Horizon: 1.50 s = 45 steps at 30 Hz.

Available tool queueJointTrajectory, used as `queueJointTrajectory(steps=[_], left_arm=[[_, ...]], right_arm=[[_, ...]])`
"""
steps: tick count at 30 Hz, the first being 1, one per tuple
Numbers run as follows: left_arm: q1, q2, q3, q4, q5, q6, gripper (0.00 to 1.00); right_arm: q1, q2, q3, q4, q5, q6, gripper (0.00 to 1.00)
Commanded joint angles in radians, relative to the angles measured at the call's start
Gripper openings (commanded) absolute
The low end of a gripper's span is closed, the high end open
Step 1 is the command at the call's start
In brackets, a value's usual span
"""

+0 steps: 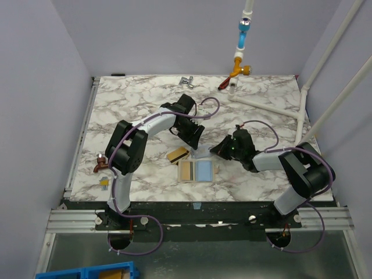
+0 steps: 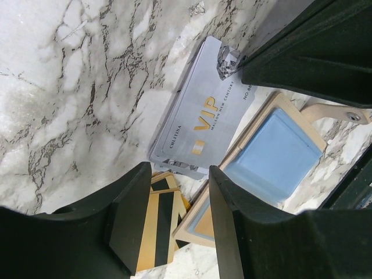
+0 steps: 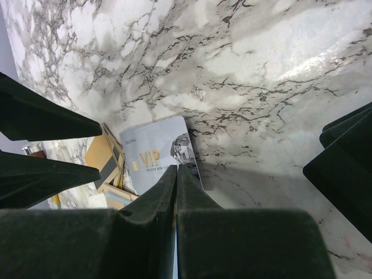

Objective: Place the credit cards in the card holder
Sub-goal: Pick up the credit card from the center of the board.

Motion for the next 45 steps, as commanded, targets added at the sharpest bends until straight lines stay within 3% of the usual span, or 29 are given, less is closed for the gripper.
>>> queueJointTrajectory(steps=[1,19,38,45], left_arm=[[0.000,-0.036,-0.017,0.019,-0.009,-0.010,0.46],[-0.016,-0.037,-0.009,0.021,-0.013,-0.014,0.46],[-0.017,0.027,0.061,-0.025,0.088,-0.098,0.46],[-0.008,-0.011,0.001,0.013,0.063,-0.148,0.46]], right_arm=[[-0.010,-0.009,-0.039,-0.029,0.056,0.002,0.06],[-0.019,-0.028,-0.055,-0.031,0.050,0.006,0.05],[-0.022,-0.007,-0.058,-0.053,0.058,0.012,0.01],[-0.025,0.002,-0.053,-0.058,0.053,0.013,0.01]])
